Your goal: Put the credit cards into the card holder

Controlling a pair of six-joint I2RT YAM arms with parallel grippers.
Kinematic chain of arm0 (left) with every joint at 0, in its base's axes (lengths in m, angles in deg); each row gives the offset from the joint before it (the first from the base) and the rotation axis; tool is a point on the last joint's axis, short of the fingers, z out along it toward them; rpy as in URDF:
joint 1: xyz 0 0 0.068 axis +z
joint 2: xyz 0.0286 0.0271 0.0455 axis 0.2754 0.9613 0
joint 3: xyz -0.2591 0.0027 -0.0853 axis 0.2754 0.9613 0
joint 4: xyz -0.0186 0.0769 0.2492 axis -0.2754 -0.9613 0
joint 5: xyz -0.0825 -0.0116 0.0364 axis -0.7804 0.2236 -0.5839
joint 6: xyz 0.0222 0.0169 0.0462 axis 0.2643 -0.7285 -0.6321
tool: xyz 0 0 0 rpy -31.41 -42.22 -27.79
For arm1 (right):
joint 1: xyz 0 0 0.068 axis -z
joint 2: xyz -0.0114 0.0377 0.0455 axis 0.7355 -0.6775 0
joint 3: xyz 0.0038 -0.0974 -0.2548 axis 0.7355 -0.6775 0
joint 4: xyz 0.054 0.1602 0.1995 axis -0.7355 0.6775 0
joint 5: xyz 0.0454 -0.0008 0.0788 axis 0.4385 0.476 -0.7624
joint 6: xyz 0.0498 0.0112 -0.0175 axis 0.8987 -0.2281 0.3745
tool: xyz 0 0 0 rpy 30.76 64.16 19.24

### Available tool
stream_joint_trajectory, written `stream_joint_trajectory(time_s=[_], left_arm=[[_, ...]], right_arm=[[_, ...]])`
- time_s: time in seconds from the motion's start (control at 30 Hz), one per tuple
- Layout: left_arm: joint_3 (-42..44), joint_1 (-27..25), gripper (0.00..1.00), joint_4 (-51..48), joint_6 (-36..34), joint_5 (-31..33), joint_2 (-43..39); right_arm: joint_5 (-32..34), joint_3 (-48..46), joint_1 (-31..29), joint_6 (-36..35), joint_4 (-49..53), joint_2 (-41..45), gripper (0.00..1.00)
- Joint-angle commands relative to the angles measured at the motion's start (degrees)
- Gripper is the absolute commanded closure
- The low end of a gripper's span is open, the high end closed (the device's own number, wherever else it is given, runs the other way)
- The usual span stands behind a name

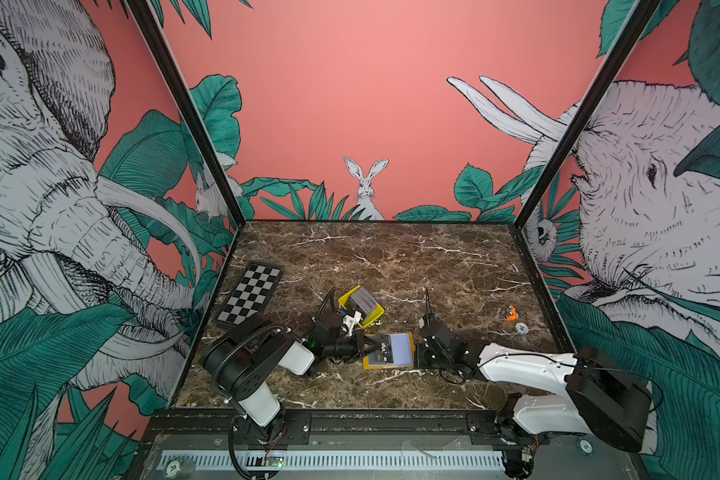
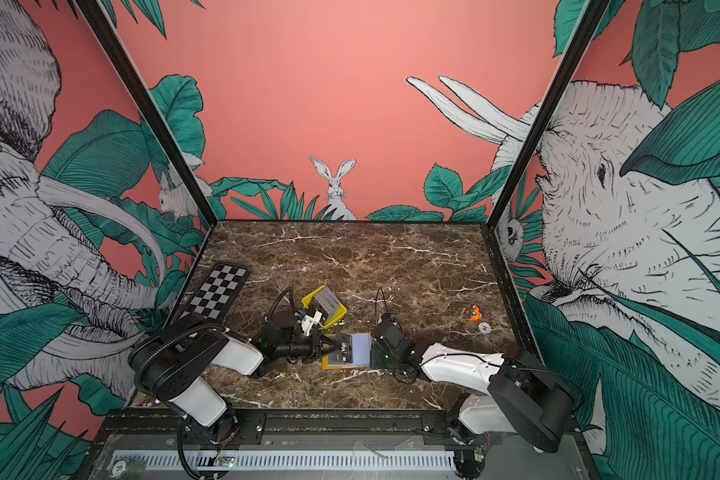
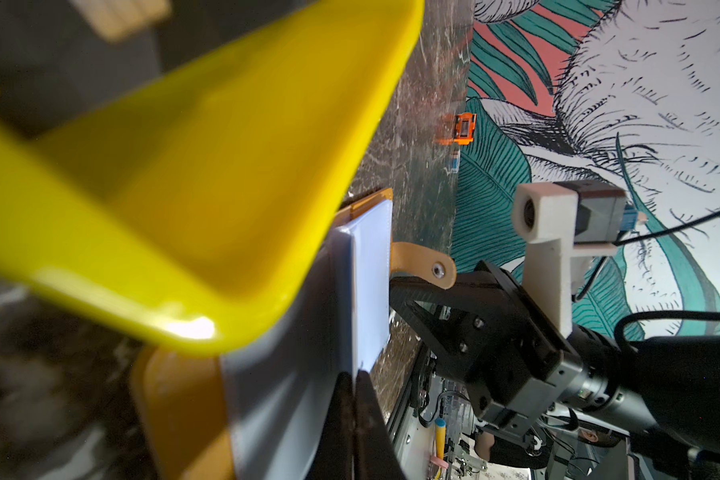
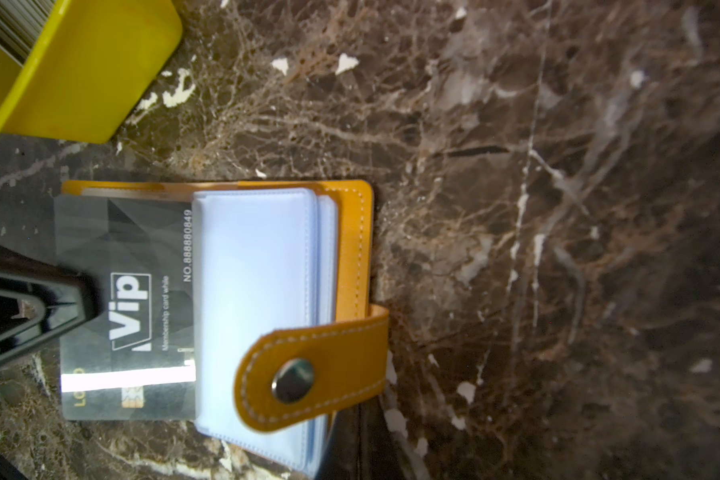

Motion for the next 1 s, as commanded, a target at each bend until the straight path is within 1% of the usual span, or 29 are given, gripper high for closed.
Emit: stream_joint_trajectory(time_s=[0.0,0.07,0.13,0.4,0.43,0.73,0.83,0.97], left_arm=[[0.4,-0.3,1.00,0.9,0.3,1.1,0.3],[0.6,-0.3,1.00,1.2,0.6,1.4,0.5],[0.7,-2.1,1.00,1.5,0.6,1.8,0.7],[0.4,-3.0,1.00,3.3,0.8,2.1,2.6],[0.4,-3.1,1.00,3.5,1.0,3.8,2.8],[-0.2,-3.8,1.00,2.7,1.8,6.8,2.5],[-0.6,-4.6,1.00,4.4,2.8,7.8,3.1],[-1.2,-5.6,1.00,3.7,3.0,8.6,3.8]], right_arm=[[0.7,-0.6,-0.4,0.0,1.1,0.6,0.95],[0.7,-0.6,-0.5,0.0,1.2,0.6,0.94],[0.8,-0.7,-0.5,0.0,1.1,0.6,0.94],[0.4,-1.4,-0.7,0.1,0.2,0.6,0.95],[0.3,-1.4,-0.7,0.1,0.2,0.6,0.95],[0.0,-2.6,-1.5,0.7,-1.3,0.4,0.96],[0.0,-2.8,-1.8,1.1,-1.8,0.3,0.96],[-0.1,-3.1,-2.1,1.6,-2.7,0.4,0.96]])
